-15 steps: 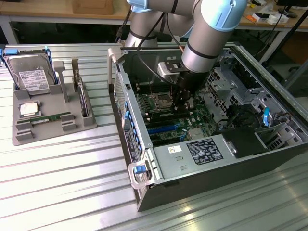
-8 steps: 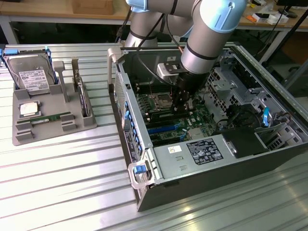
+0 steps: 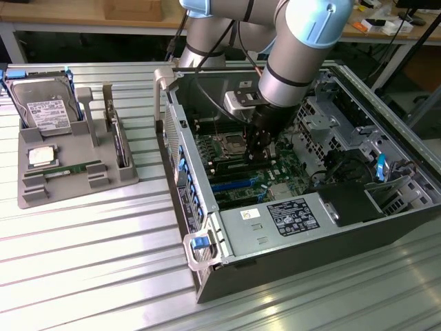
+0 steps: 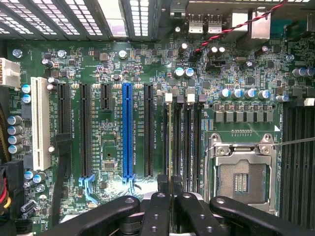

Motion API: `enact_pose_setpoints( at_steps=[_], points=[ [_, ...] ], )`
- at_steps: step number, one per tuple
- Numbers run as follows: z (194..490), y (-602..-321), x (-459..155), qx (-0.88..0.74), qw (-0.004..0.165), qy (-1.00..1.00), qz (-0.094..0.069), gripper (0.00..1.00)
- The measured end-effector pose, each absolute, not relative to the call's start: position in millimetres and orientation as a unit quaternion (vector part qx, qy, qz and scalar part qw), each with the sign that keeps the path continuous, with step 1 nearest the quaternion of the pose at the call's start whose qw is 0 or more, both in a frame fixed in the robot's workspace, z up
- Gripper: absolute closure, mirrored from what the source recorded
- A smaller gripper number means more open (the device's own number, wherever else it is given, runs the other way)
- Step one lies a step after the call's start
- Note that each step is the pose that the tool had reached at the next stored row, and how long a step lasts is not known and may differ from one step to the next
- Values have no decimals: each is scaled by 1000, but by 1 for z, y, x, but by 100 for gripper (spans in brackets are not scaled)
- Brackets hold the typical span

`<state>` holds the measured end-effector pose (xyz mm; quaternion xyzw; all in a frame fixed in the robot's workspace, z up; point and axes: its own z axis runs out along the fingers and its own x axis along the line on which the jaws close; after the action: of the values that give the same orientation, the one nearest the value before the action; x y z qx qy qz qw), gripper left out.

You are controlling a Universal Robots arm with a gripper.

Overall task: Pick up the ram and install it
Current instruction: 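Insert the ram into the slot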

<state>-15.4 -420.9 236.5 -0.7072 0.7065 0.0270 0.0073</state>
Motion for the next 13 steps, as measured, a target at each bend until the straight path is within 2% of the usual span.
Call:
enact_pose_setpoints(
  at_steps=[7, 8, 9, 13],
  points=[
    [234, -421, -15, -708, 8, 706, 27, 88],
    [234, -421, -15, -708, 8, 706, 28, 81],
    [248, -421, -15, -708, 8, 706, 27, 81],
    [262, -421, -15, -708, 8, 706, 28, 81]
  ],
)
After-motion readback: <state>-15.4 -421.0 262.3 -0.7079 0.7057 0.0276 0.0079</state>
